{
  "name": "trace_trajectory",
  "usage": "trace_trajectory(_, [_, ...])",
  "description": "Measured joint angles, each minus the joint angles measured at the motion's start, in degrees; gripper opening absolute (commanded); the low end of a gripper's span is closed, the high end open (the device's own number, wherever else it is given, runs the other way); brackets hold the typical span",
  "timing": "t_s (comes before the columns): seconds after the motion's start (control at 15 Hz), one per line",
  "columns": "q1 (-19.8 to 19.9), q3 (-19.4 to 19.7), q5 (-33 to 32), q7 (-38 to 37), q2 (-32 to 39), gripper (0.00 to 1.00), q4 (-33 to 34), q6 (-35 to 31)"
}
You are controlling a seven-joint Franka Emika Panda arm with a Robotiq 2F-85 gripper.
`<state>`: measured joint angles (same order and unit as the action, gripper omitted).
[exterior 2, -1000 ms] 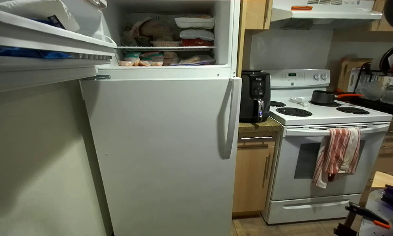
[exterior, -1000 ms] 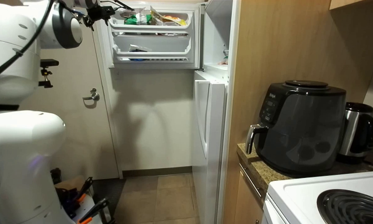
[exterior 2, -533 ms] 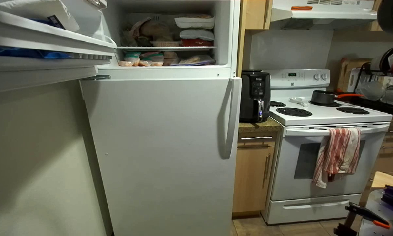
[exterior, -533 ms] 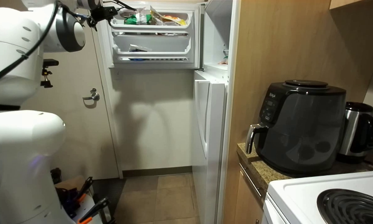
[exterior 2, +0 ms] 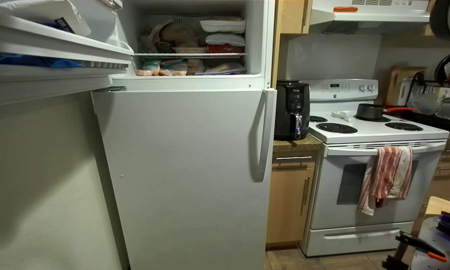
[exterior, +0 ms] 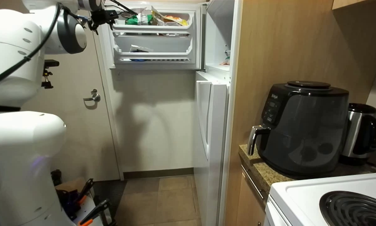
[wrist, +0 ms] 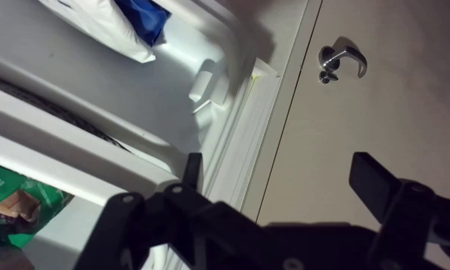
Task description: Open the fridge
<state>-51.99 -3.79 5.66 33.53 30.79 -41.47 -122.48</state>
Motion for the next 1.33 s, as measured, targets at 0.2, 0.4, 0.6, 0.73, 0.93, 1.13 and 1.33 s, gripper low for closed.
trace_trajectory(0.2, [0.2, 0.2, 0.4, -4.1, -1.0, 1.00, 1.5, 6.0])
trace_trajectory(0.4, [0.9, 0.3, 0.7, -8.0, -3.3, 1.00, 2.6, 13.0])
trace_trajectory(0.6, [2.0, 0.3, 1.9, -11.7, -5.7, 1.00, 3.1, 20.7])
trace_trajectory(0.73, [2.6, 0.3, 3.4, -13.9, -7.0, 1.00, 3.4, 25.7])
trace_trajectory(0.93, [3.5, 0.2, 7.1, -16.7, -8.2, 1.00, 3.6, 31.2])
trace_trajectory(1.13, [4.6, 0.2, 11.1, -18.9, -8.6, 1.00, 3.7, 35.1])
trace_trajectory(1.33, [6.1, 0.2, 14.5, -21.1, -8.7, 1.00, 3.7, 39.1])
